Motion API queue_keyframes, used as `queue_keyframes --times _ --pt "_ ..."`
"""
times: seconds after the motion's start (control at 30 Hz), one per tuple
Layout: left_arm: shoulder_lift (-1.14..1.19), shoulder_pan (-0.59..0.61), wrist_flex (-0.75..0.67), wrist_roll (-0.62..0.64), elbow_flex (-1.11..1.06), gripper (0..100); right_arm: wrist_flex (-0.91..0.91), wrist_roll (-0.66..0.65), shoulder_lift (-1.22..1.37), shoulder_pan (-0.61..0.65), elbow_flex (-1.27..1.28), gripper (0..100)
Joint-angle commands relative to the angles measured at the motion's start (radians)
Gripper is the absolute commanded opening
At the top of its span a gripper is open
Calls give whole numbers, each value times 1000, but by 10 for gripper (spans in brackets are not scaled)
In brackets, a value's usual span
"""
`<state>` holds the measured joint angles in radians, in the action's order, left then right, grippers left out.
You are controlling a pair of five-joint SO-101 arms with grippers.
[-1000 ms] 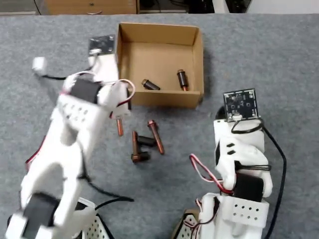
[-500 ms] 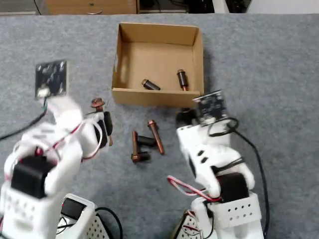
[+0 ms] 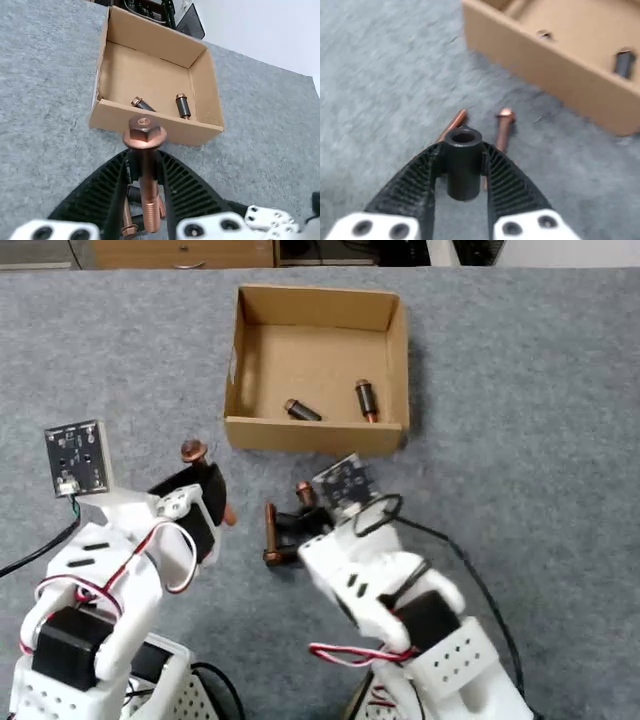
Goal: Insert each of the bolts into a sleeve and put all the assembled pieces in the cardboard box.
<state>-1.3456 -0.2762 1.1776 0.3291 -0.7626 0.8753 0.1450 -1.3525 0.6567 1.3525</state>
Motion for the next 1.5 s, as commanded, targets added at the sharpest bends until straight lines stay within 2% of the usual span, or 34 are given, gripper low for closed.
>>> queue_keyframes --times 0.0,0.2,0.33,0.47,0.57,0.83,1.33,1.47 --pt "8 37 -20 14 -15 19 -115 12 -19 91 38 1" --pt "4 183 -25 11 -83 19 -227 14 -19 157 71 1" --pt "4 183 -38 11 -104 19 -250 15 -19 203 71 1" --pt "4 183 -141 11 -163 19 -244 74 -19 223 65 1" --pt "4 153 -193 11 -193 19 -244 109 -19 225 64 1" --pt "4 8 -199 18 -199 19 -244 114 -19 220 74 1" --pt "4 -3 -121 18 -203 19 -249 107 -21 199 79 1" --pt "-7 -3 -123 18 -186 19 -242 107 -88 199 79 1"
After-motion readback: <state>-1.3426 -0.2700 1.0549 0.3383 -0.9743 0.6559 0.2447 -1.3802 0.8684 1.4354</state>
